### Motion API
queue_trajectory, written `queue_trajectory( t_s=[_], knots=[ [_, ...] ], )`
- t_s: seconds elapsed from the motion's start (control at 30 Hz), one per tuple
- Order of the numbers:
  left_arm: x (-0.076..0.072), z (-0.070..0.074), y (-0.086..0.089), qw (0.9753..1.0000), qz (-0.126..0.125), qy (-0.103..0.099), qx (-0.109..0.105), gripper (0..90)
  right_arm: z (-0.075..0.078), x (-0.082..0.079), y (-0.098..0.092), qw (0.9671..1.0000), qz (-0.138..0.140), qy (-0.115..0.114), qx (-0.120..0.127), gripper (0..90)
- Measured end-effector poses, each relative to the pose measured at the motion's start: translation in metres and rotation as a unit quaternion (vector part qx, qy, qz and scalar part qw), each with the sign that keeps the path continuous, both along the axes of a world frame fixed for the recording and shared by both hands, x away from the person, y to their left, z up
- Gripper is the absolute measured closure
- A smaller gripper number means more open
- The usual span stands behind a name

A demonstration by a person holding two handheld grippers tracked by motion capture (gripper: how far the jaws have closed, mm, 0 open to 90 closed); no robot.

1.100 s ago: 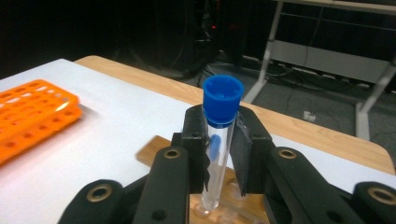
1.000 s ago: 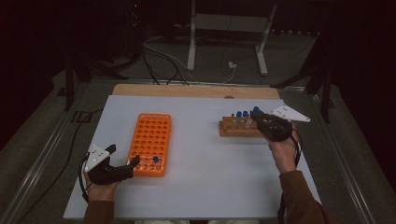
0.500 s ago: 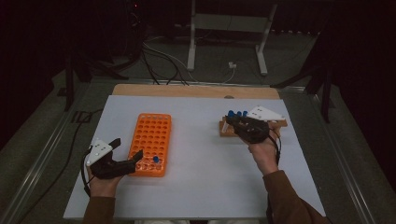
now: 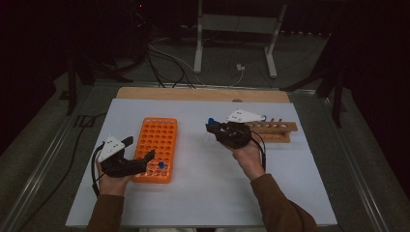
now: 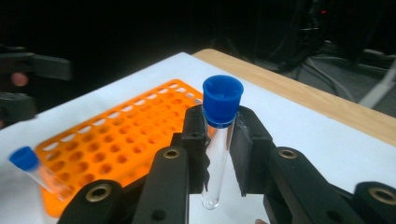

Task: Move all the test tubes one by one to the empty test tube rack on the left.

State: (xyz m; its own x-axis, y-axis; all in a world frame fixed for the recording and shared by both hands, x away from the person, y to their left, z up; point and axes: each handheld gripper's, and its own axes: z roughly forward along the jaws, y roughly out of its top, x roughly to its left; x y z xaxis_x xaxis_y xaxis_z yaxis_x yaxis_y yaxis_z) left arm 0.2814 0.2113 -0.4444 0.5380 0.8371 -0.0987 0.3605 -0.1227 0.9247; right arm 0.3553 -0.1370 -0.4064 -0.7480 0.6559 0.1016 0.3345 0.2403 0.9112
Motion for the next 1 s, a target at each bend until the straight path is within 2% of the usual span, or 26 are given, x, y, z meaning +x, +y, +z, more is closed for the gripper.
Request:
queue_trajectory(
  t_s=[0.13,0.27,0.37,0.53,0.73,0.83,1.0],
  knots=[
    [0.006,0.005,-0.009,0.9998,-0.016,-0.004,0.005,12.6,0.000,-0.001,0.019,0.9997,0.022,0.007,0.002,76.6],
    [0.014,0.009,-0.019,0.9989,-0.044,-0.006,0.014,18.4,0.000,-0.003,0.043,0.9989,0.046,0.010,-0.007,76.6],
    [0.018,0.011,-0.027,0.9976,-0.065,-0.006,0.022,24.5,0.001,-0.004,0.061,0.9980,0.060,0.011,-0.014,76.6],
    [0.022,0.011,-0.036,0.9958,-0.089,-0.006,0.020,38.2,0.002,-0.004,0.083,0.9969,0.077,0.018,-0.003,76.6],
    [0.026,0.009,-0.038,0.9941,-0.106,-0.004,0.021,54.0,0.002,-0.002,0.095,0.9954,0.087,0.035,0.019,76.7],
    [0.026,0.009,-0.039,0.9937,-0.110,-0.006,0.022,61.2,0.001,-0.002,0.098,0.9947,0.093,0.039,0.020,76.7],
    [0.027,0.009,-0.040,0.9934,-0.111,-0.008,0.026,68.1,0.000,-0.003,0.099,0.9937,0.100,0.046,0.026,76.8]
  ],
)
